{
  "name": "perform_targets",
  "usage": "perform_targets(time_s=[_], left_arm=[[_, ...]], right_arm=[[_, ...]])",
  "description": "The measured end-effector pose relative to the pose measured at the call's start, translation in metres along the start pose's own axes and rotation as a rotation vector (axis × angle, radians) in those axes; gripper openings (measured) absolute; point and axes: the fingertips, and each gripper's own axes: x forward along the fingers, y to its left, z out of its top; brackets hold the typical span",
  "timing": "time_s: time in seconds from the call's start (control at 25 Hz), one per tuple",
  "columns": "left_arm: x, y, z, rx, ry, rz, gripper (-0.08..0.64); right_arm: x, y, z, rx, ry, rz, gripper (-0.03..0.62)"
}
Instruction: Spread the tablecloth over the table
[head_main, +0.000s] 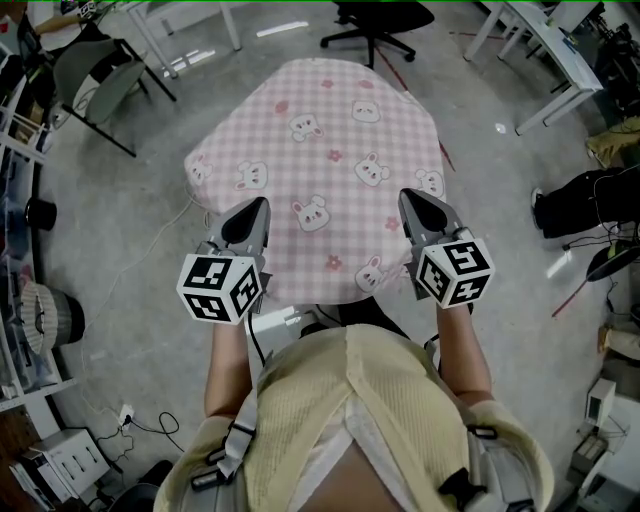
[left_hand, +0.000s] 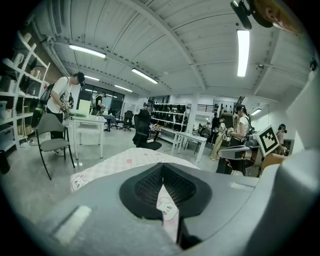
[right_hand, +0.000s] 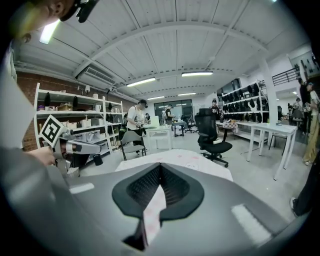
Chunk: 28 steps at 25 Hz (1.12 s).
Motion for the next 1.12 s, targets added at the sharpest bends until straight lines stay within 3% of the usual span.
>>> perform_targets(time_s=[0.56, 1.12], left_arm=[[-0.001, -0.027, -0.013, -0.354, -0.053, -0.228, 0.006], [0.000, -0.023, -0.013, -0.307, -0.032, -0.192, 0.006]], right_arm=[[0.003, 0.004, 0.002, 0.034, -0.017, 0.025, 0.005], [0.004, 0.010, 0.000, -0.003, 0.011, 0.028, 0.005]])
